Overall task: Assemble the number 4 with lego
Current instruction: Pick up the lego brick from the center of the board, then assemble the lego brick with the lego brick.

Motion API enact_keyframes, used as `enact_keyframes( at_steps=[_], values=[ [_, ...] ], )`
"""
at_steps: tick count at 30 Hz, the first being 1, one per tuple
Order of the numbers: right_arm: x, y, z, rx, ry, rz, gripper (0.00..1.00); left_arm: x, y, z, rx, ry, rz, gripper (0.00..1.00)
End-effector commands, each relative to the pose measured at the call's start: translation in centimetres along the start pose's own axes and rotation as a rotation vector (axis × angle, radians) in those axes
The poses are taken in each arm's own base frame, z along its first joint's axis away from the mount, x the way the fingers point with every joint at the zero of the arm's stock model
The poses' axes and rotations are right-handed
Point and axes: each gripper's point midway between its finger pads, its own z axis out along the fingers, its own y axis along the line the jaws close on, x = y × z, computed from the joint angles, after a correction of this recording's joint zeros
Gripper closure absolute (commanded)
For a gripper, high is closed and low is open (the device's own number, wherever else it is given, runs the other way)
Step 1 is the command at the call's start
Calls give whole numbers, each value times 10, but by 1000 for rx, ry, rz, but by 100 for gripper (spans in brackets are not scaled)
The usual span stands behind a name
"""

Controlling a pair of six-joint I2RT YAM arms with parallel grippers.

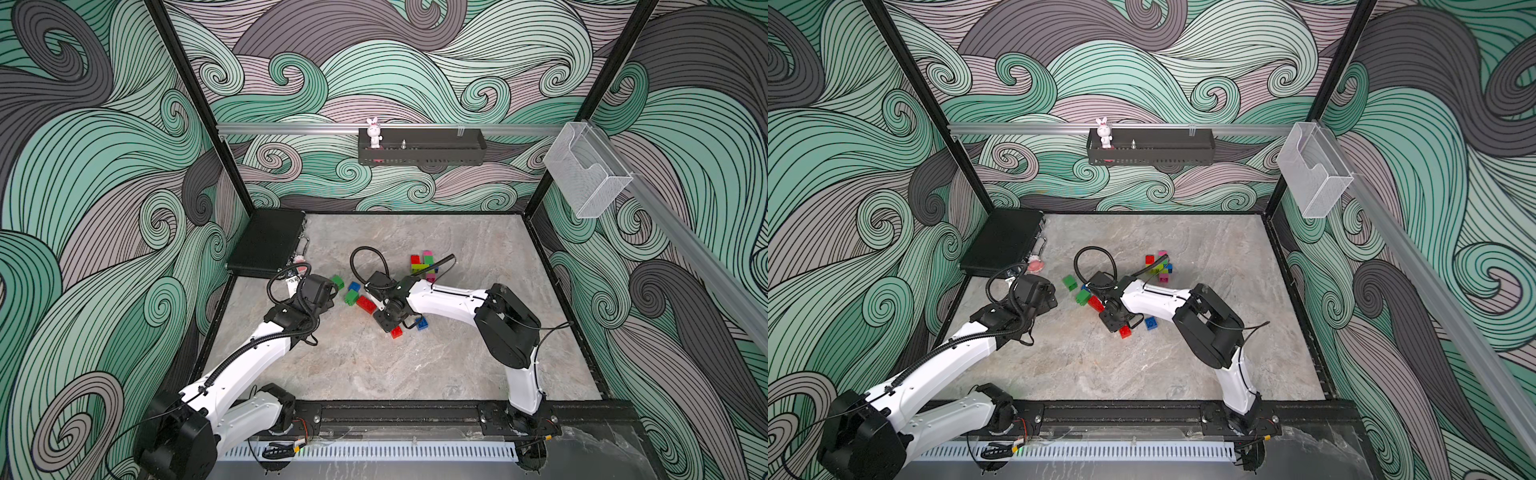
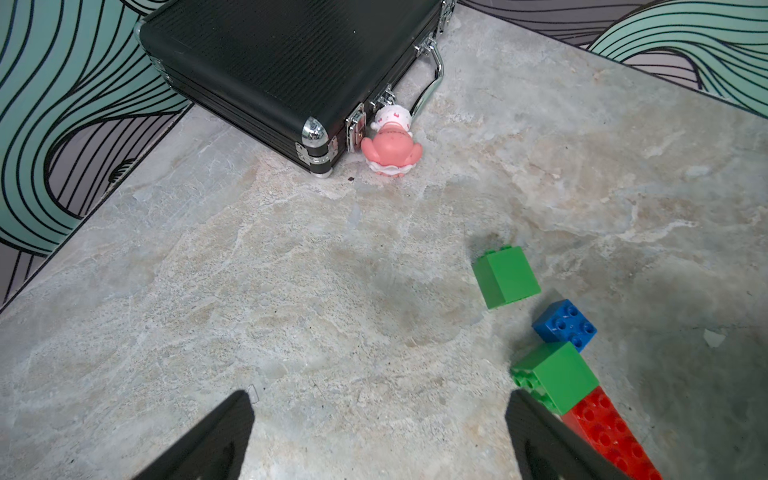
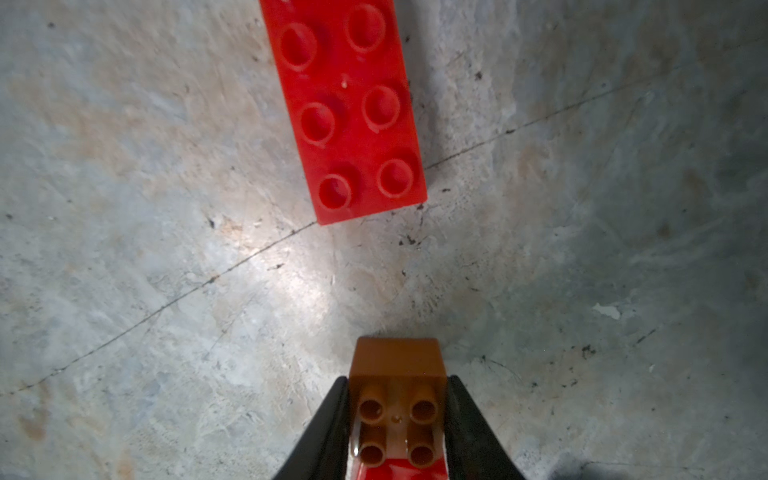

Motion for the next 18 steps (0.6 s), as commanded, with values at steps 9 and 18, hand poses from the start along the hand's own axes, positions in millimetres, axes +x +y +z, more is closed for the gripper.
enact_keyframes(
  at_steps=[9,18],
  values=[
    [-20,-3,-45,8,-113,55,69,-3,3,2,-30,14,-1,1],
    [20,-13,-66,24,-58,191,68,-2,-8,2,29,32,16,1]
  ],
)
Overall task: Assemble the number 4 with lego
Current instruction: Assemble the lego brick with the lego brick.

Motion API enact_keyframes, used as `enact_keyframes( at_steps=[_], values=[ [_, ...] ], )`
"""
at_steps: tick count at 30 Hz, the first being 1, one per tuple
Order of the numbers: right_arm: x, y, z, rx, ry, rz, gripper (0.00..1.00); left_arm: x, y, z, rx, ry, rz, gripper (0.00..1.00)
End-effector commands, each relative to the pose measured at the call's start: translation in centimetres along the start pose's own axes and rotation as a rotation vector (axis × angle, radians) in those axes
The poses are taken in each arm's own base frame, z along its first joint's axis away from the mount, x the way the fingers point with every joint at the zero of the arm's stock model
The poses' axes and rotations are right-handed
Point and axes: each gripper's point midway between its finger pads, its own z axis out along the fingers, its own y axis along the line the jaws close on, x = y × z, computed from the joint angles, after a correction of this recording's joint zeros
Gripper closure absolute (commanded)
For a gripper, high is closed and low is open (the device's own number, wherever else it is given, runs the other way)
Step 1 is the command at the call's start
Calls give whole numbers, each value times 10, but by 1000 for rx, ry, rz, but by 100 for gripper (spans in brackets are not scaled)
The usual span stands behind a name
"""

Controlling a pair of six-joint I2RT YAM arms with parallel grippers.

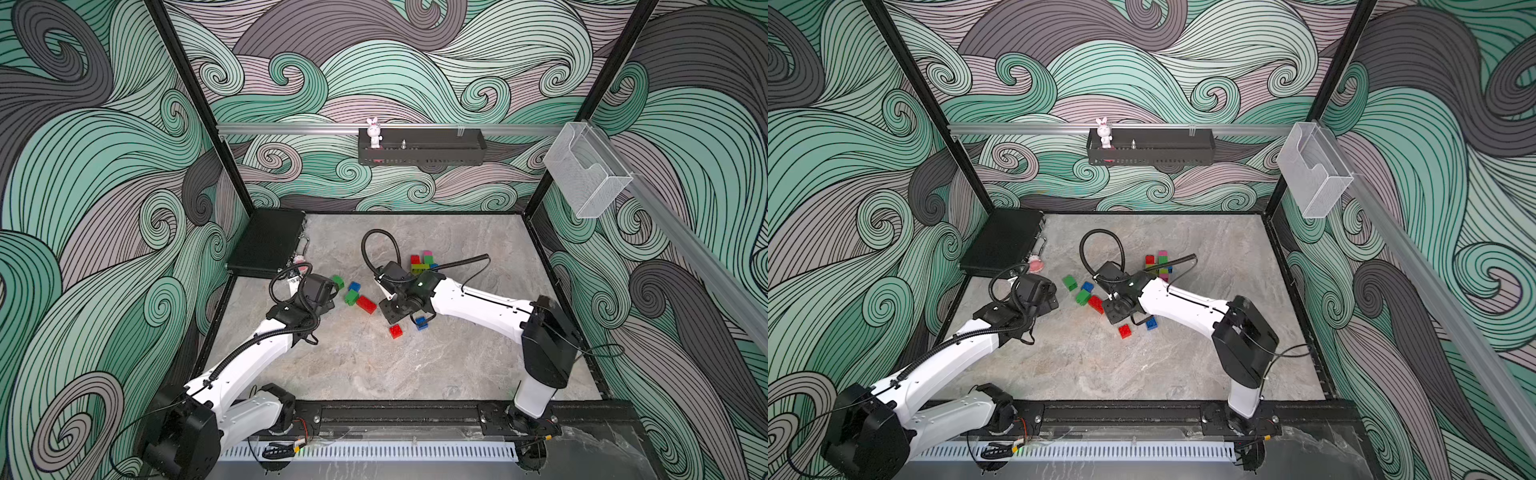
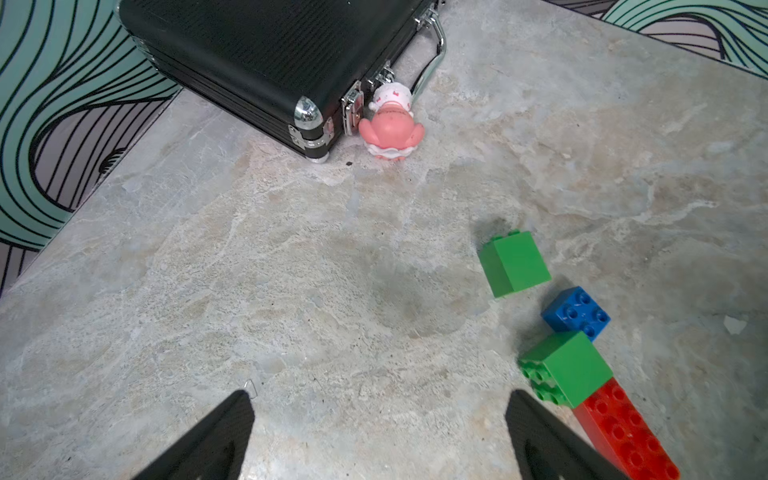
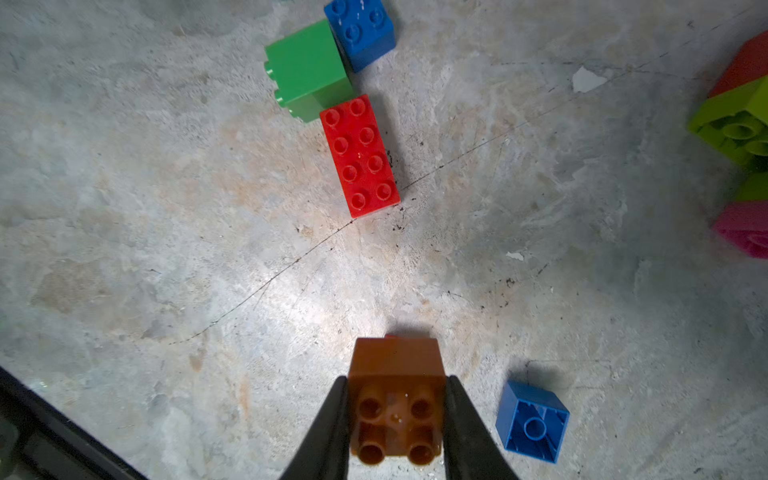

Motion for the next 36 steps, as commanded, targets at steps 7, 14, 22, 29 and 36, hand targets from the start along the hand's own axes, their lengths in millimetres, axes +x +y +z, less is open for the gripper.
enact_keyframes(
  at_steps=[7,14,22,29,36],
  values=[
    [41,-15,16,88,175,85,69,-7,1,-2,-13,-7,-8,1],
    [46,-11,25,75,206,83,69,-7,1,0,-27,6,2,1],
    [48,-3,31,32,223,76,68,-6,-3,2,-16,14,14,1],
    [50,0,36,22,231,75,68,-5,-3,3,-16,20,18,1],
    [55,-1,49,33,259,73,68,-4,-4,4,-17,25,21,1]
  ],
)
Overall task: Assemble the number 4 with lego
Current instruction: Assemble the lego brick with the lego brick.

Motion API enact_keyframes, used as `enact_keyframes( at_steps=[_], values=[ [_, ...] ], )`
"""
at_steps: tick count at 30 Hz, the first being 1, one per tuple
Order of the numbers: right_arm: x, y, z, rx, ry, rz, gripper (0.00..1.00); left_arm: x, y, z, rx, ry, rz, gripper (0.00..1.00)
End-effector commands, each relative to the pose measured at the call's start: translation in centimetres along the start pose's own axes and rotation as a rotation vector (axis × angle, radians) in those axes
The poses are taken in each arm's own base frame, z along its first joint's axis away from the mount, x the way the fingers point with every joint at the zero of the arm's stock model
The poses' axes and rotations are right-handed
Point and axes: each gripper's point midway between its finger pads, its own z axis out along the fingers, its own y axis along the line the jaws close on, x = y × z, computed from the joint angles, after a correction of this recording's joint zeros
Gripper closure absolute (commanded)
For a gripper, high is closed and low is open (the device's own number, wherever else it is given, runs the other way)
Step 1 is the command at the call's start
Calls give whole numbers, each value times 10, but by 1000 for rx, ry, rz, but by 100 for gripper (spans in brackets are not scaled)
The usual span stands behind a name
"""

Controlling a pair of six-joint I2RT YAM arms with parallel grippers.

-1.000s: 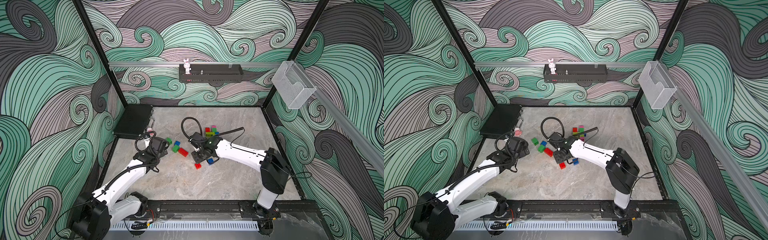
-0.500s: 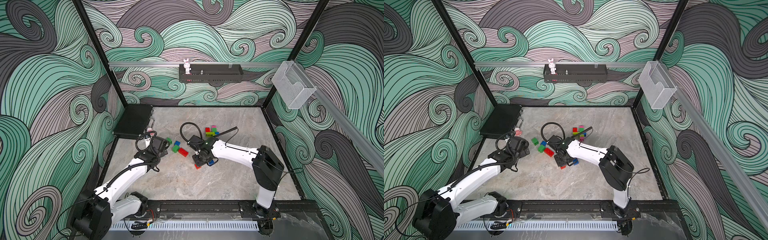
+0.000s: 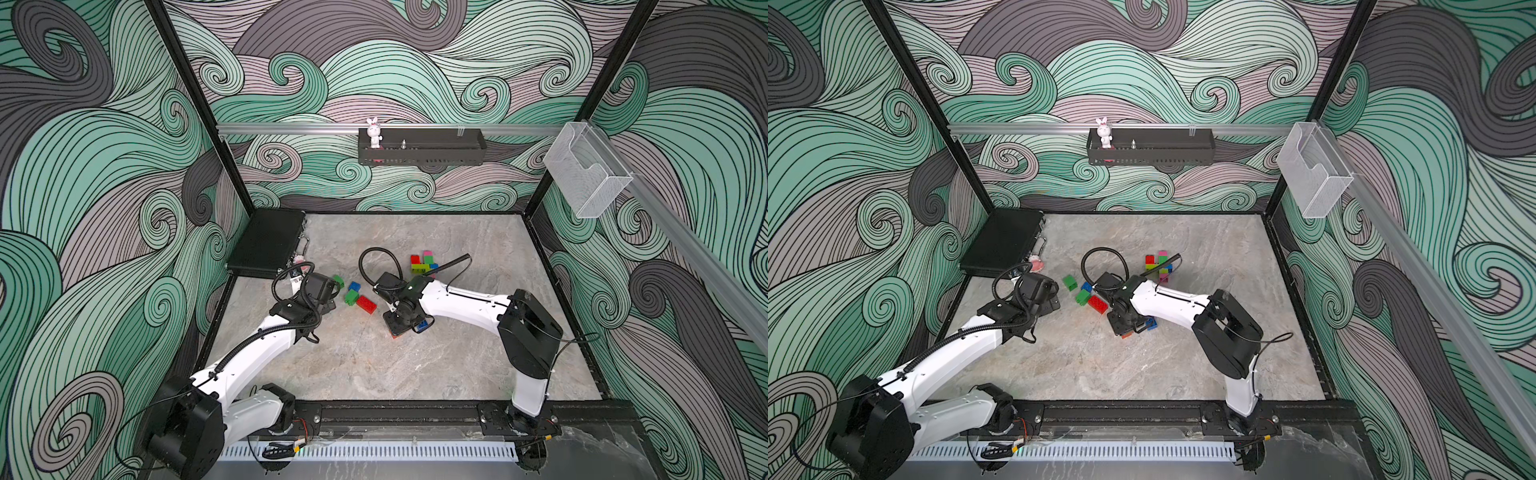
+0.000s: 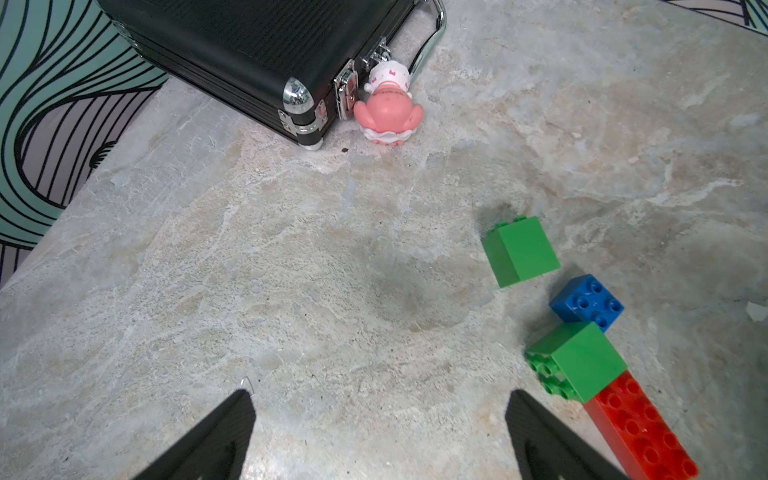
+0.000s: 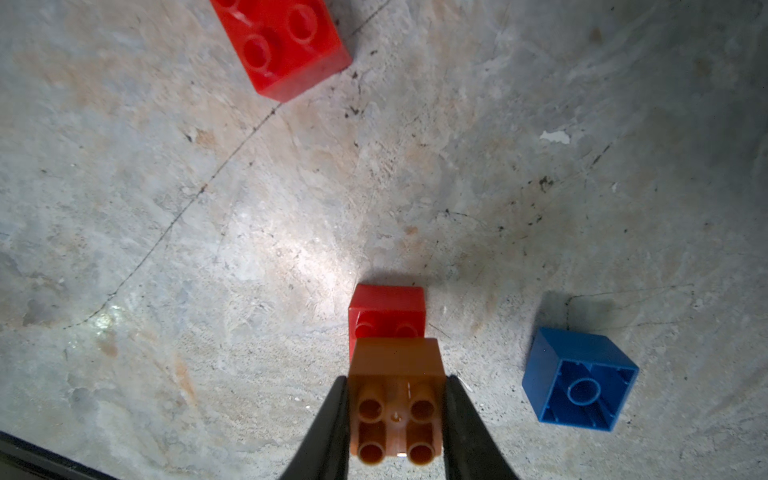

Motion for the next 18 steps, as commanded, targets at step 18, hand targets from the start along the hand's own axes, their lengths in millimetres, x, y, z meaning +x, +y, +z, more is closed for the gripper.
enact_keyframes(
  at_steps=[18],
  values=[
    [34,-21,25,124,144,-35,72,-10,-4,-2,-5,0,5,1]
  ],
)
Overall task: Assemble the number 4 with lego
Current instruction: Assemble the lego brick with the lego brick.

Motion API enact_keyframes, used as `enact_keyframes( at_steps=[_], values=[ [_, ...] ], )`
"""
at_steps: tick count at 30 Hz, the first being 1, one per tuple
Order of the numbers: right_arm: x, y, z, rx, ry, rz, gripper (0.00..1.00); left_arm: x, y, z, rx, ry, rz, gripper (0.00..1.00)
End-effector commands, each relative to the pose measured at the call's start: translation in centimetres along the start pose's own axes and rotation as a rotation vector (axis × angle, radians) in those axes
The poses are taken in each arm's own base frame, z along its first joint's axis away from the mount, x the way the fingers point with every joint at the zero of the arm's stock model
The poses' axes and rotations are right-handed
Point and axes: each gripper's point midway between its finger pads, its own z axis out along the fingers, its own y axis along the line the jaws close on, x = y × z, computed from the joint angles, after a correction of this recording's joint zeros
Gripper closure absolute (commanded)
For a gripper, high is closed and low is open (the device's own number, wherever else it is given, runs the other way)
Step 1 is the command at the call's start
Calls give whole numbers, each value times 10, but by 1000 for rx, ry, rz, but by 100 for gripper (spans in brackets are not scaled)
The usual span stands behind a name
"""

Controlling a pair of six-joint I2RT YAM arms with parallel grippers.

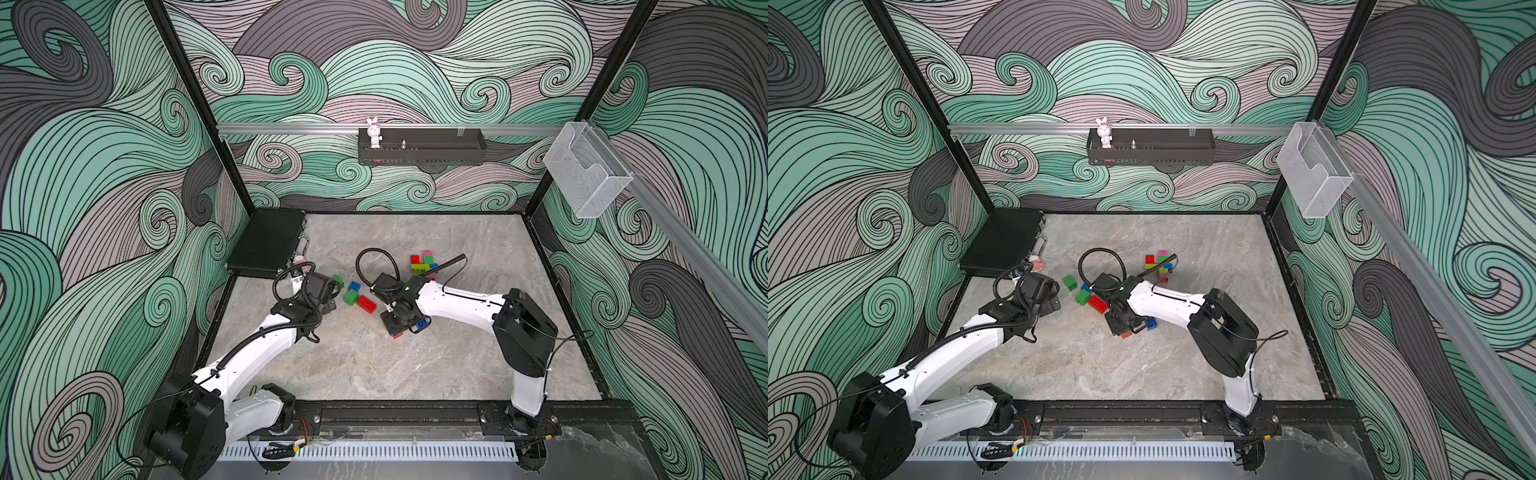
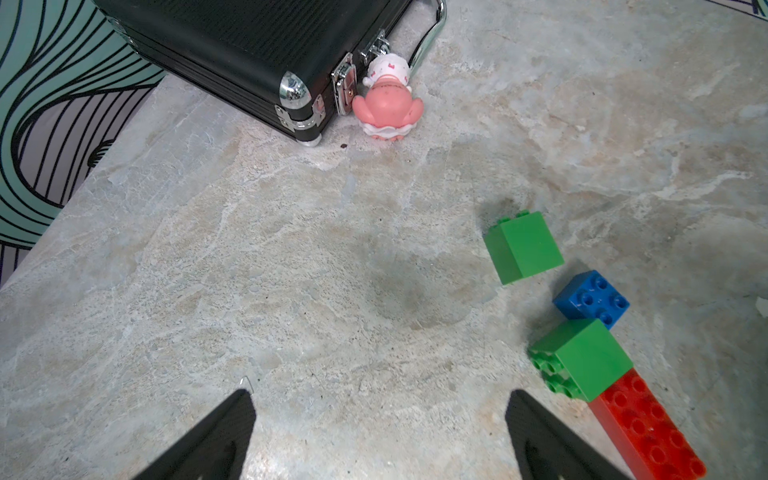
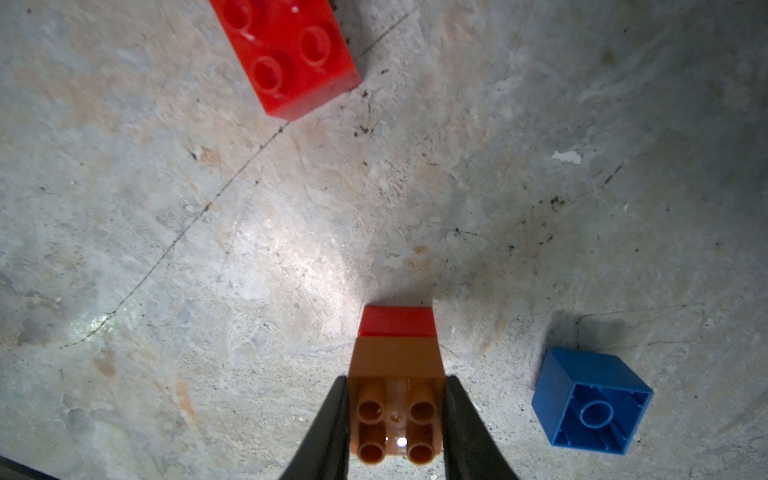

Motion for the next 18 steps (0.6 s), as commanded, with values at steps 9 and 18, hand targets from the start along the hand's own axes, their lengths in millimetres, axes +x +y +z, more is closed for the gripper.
enact_keyframes(
  at_steps=[9,18],
  values=[
    [73,-43,42,201,306,-89,72,-12,-5,-6,12,-6,2,1],
    [97,-62,60,237,363,-81,74,-10,-16,-6,70,9,21,1]
  ],
)
